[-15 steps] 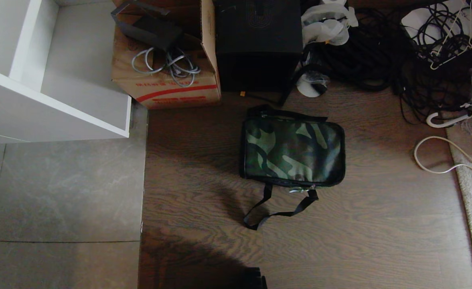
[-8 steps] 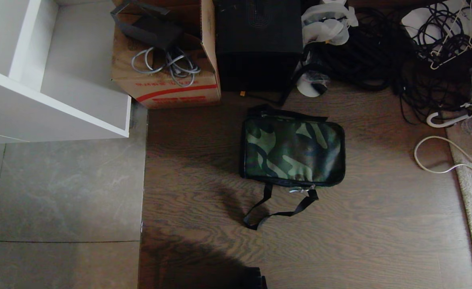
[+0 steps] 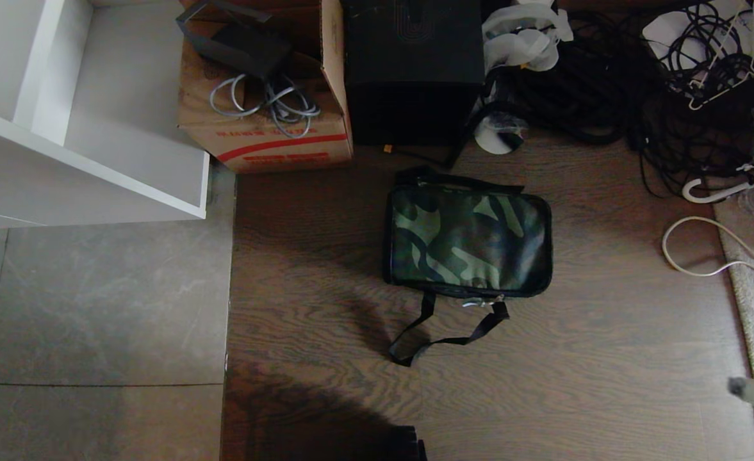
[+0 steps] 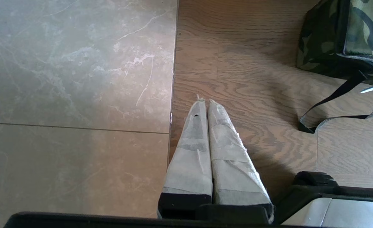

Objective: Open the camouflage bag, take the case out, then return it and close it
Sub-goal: Open the top of the storage box

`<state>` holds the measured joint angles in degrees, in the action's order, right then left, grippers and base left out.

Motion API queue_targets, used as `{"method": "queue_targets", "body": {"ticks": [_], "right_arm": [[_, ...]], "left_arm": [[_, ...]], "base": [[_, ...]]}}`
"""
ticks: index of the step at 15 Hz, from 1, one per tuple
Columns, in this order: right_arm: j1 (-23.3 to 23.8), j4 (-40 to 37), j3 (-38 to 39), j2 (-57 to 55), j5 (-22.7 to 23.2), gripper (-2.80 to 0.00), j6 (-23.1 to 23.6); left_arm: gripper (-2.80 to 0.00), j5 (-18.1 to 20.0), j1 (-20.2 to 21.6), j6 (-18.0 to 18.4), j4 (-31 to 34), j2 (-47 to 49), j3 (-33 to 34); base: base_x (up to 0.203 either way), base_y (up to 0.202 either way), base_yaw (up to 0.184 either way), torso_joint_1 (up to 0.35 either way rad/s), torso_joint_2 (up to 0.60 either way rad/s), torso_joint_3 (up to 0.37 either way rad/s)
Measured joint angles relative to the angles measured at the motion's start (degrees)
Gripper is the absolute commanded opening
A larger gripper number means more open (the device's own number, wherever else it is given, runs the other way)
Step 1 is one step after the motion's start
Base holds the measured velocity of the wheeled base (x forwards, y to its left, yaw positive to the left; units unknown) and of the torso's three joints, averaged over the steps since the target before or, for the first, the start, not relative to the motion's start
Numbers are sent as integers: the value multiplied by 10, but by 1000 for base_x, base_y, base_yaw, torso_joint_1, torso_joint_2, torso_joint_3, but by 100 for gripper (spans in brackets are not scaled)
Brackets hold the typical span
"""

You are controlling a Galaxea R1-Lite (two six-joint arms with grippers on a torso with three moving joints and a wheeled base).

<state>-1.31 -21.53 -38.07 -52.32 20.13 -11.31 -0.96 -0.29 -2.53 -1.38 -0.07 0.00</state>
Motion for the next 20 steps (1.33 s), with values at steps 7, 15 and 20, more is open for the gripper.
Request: {"method": "queue_targets", "body": {"ticks": [7,15,20], "right_arm": [[-88,363,26,-421,-1,-280,-96],[-183,754,17,-645,-153,0,-157],[-201,796,19,-703,-195,0,-159]], "left_arm": [[-280,0,0,0,0,0,0],[-280,0,0,0,0,0,0],[-280,0,0,0,0,0,0]], "base": [[0,0,0,0,0,0],[0,0,0,0,0,0],[0,0,0,0,0,0]]}}
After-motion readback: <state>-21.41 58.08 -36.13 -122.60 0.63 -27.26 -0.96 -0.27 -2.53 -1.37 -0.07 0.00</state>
